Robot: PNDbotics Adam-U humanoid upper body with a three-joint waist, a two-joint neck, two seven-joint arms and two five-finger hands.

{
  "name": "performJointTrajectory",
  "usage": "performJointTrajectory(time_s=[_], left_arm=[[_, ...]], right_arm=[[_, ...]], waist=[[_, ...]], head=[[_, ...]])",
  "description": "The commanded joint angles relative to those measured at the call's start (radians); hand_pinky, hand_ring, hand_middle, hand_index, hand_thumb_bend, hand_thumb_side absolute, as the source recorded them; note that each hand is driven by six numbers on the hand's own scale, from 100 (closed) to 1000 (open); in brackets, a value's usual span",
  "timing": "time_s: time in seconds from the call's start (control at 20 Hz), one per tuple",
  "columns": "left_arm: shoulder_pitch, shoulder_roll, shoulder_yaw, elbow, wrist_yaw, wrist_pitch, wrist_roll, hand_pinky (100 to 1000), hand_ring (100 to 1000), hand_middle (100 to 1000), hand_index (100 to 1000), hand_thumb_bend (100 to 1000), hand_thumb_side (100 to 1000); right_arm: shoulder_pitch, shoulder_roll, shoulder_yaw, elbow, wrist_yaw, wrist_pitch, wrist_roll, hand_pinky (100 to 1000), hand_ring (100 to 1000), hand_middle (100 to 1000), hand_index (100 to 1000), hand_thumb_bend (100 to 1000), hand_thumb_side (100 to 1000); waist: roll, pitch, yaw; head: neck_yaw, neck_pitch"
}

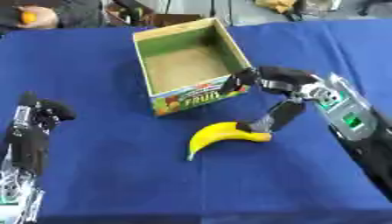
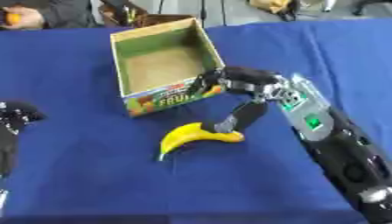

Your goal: Pick up objects on the table and place them in the box.

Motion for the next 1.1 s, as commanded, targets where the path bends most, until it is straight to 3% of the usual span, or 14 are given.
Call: performJointTrajectory(time_s=[0.05, 1.1], left_arm=[[-0.01, 0.005, -0.006, -0.016, 0.004, 0.0, -0.005, 640, 555, 520, 545, 201, 947], [-0.015, 0.001, -0.008, -0.016, 0.007, 0.0, -0.01, 641, 554, 519, 544, 198, 950]], right_arm=[[-0.024, 0.003, 0.002, 0.007, 0.04, -0.022, -0.002, 740, 827, 755, 866, 328, 518], [-0.032, 0.074, 0.021, 0.135, 0.25, -0.101, -0.093, 648, 763, 687, 814, 339, 505]], waist=[[0.001, -0.011, 0.002], [0.003, -0.004, 0.01]], head=[[-0.006, 0.005], [-0.013, 0.005]])
